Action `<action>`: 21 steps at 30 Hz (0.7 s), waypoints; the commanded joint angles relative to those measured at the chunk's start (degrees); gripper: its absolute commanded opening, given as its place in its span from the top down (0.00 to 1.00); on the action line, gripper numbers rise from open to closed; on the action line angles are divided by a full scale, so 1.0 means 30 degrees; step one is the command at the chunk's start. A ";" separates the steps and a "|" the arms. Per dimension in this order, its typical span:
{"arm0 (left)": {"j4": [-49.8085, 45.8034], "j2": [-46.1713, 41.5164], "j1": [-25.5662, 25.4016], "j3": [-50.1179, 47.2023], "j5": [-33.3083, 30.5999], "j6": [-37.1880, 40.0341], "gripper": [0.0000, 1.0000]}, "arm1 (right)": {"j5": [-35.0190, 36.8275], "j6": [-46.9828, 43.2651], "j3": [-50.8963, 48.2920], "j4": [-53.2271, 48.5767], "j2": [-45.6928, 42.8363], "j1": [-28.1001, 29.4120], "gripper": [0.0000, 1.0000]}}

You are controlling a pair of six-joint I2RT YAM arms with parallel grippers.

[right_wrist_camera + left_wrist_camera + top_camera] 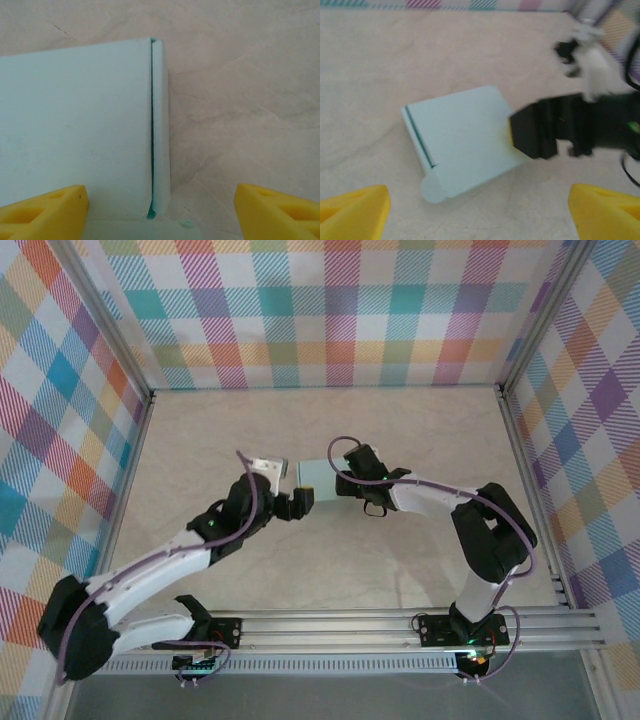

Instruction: Fold the paper box

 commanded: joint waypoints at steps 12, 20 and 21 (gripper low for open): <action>-0.2174 0.9349 0.3549 0.5049 0.4142 -0.3748 0.50 | -0.1054 0.0090 -0.0755 0.0755 -0.0338 -0.0236 0.31; -0.0404 1.0998 0.4407 0.4782 0.6353 -0.4389 0.67 | -0.4550 0.0471 -0.2125 0.2936 -0.1945 -0.1295 0.26; -0.0300 1.1062 0.4471 0.4716 0.6432 -0.4433 0.69 | -0.5240 0.0589 -0.2341 0.3343 -0.2116 -0.1559 0.25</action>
